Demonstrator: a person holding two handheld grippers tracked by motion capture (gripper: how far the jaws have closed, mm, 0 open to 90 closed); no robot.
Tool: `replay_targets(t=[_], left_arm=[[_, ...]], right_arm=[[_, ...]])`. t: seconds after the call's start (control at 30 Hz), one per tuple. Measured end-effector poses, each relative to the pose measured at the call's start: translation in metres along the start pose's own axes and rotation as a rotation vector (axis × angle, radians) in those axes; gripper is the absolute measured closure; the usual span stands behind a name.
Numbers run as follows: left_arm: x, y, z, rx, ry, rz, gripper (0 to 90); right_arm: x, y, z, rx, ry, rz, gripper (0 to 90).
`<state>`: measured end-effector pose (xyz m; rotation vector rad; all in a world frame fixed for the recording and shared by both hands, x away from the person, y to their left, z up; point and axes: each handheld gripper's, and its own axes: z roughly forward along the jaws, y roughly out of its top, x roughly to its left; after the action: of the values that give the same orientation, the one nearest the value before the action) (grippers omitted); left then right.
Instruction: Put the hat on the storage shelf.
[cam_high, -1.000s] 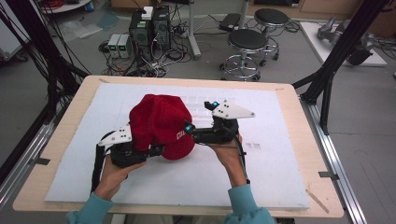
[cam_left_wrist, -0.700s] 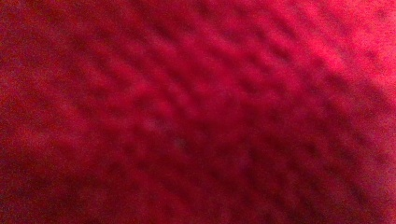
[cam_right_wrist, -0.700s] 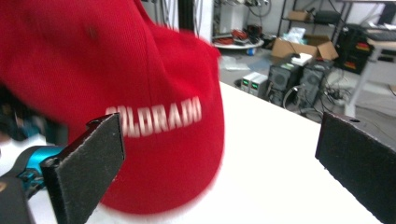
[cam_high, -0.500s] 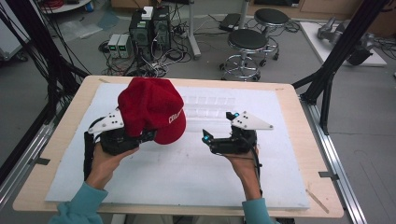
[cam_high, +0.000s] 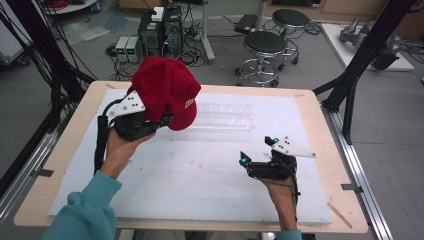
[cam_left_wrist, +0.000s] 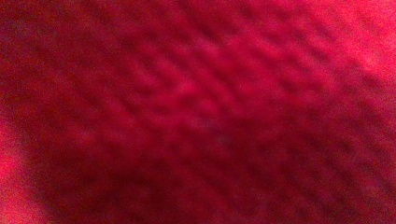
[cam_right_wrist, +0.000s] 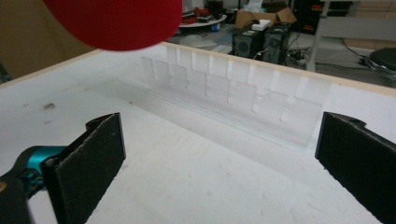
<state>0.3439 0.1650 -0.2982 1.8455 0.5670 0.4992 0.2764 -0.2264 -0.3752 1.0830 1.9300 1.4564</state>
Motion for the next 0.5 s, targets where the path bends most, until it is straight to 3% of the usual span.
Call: replay_targets(t=[0.27,0.5], left_arm=[[0.012,0.002,0.02,0.05,0.077,0.007,85.5],[0.02,-0.002,0.039,0.084,0.132,0.025,85.5]], right_arm=[[-0.017,-0.025,-0.015,0.003,-0.039,0.039,0.5],[-0.023,-0.041,-0.019,0.018,-0.073,0.032,0.5]])
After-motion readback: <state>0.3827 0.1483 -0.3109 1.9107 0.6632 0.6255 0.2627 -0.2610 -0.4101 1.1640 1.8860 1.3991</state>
